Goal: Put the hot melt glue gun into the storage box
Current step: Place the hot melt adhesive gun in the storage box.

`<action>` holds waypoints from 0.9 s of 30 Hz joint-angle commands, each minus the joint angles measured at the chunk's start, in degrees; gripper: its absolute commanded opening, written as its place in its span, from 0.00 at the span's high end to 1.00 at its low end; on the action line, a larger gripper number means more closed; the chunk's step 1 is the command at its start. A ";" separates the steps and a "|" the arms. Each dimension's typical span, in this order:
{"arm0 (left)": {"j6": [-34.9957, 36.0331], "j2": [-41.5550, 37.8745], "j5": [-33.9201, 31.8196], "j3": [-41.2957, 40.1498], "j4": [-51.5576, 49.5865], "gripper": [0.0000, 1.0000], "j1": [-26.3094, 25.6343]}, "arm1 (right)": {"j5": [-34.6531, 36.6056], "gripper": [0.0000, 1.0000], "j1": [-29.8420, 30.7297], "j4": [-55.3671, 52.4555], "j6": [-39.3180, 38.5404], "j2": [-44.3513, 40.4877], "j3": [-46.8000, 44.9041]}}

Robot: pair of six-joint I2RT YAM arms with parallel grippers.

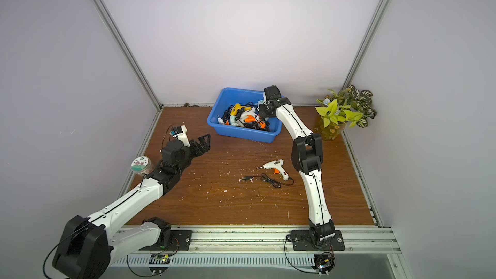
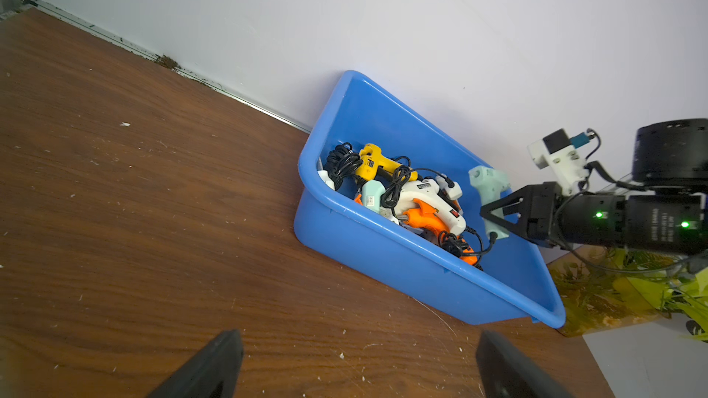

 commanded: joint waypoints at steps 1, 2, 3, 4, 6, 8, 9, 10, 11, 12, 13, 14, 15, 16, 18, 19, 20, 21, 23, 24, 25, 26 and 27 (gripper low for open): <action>0.23 -0.01 -0.83 -0.42 -0.07 0.00 0.04 | 5.13 0.86 0.25 -1.29 1.28 -0.85 2.31; 0.24 0.06 -0.89 -0.43 -0.11 0.00 0.05 | 5.93 0.86 0.33 -1.33 1.54 -0.53 2.31; 0.24 0.08 -0.87 -0.39 -0.11 0.00 -0.08 | 6.60 0.83 0.29 -1.39 1.74 -0.22 2.31; 0.27 0.16 -0.90 -0.43 -0.11 0.00 0.02 | 7.08 0.80 0.21 -1.51 1.95 0.03 2.31; 0.23 0.19 -0.93 -0.47 -0.11 0.00 0.07 | 7.44 0.75 0.18 -1.70 2.36 0.64 2.31; 0.22 0.34 -0.87 -0.51 -0.11 0.00 0.01 | 7.31 0.68 0.17 -1.68 2.60 1.10 2.31; 0.23 0.34 -0.86 -0.50 -0.18 0.00 0.05 | 7.07 0.63 0.16 -1.71 2.57 1.41 2.31; 0.31 0.32 -0.89 -0.51 -0.20 0.00 0.06 | 6.90 0.62 0.16 -1.71 2.54 1.54 2.29; 0.32 0.34 -1.00 -0.52 -0.35 0.00 0.14 | 6.51 0.61 0.23 -1.65 2.61 1.55 2.31; 0.39 0.26 -1.12 -0.51 -0.46 0.00 0.06 | 6.26 0.59 0.28 -1.78 2.57 1.53 2.35; 0.45 0.21 -1.27 -0.51 -0.62 0.00 0.11 | 5.95 0.57 0.21 -1.81 2.58 1.46 2.40; 0.45 0.24 -1.39 -0.47 -0.77 0.00 -0.01 | 5.63 0.54 0.30 -1.93 2.59 1.22 2.44; 0.49 0.26 -1.53 -0.60 -0.82 0.00 0.01 | 5.31 0.53 0.32 -1.99 2.52 0.88 2.49; 0.50 0.25 -1.57 -0.60 -0.82 0.00 0.05 | 5.03 0.53 0.31 -2.05 2.37 0.54 2.49; 0.42 0.23 -1.58 -0.60 -0.73 0.00 0.03 | 4.64 0.51 0.49 -2.23 2.17 -0.52 2.49; 0.33 0.33 -1.57 -0.60 -0.65 0.00 -0.02 | 4.55 0.49 0.55 -2.43 2.05 -1.05 2.44; 0.39 0.34 -1.38 -0.60 -0.64 0.00 0.06 | 4.53 0.48 0.71 -2.65 1.94 -1.79 2.52; 0.39 0.34 -1.40 -0.60 -0.56 0.00 0.07 | 4.55 0.48 0.94 -3.02 1.77 -2.51 2.49; 0.37 0.34 -1.39 -0.69 -0.55 0.00 0.08 | 5.26 0.47 1.58 -3.56 1.44 -4.36 2.11; 0.34 0.34 -1.46 -0.69 -0.52 0.00 0.02 | 5.77 0.46 2.02 -3.56 1.25 -5.57 1.45; 0.32 0.33 -1.42 -0.67 -0.55 0.00 0.02 | 6.18 0.45 2.48 -3.62 1.14 -6.86 0.54; 0.32 0.22 -1.48 -0.78 -0.47 0.00 0.02 | 7.04 0.42 2.93 -3.37 1.11 -8.51 -0.94; 0.36 0.13 -1.54 -0.94 -0.38 0.00 0.06 | 7.50 0.41 3.42 -2.70 0.96 -10.63 -3.11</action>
